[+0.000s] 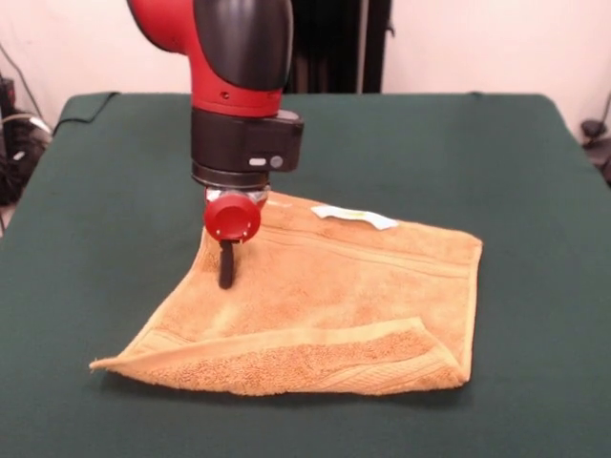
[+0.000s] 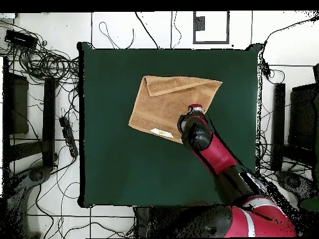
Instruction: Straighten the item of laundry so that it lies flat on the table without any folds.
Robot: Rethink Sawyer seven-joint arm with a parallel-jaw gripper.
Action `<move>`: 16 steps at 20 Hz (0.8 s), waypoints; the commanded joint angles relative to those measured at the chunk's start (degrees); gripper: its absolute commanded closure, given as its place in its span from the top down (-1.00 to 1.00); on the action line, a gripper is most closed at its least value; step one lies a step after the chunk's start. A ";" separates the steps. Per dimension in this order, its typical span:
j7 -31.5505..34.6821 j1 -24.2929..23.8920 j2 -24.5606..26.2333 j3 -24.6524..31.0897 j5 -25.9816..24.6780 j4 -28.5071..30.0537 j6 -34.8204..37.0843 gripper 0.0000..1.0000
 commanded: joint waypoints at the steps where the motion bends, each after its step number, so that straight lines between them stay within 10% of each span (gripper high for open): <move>1: 3.31 10.42 4.63 -3.53 1.77 3.11 22.15 -1.00; 16: 8.05 12.22 -4.46 -6.61 0.05 4.66 32.62 -1.00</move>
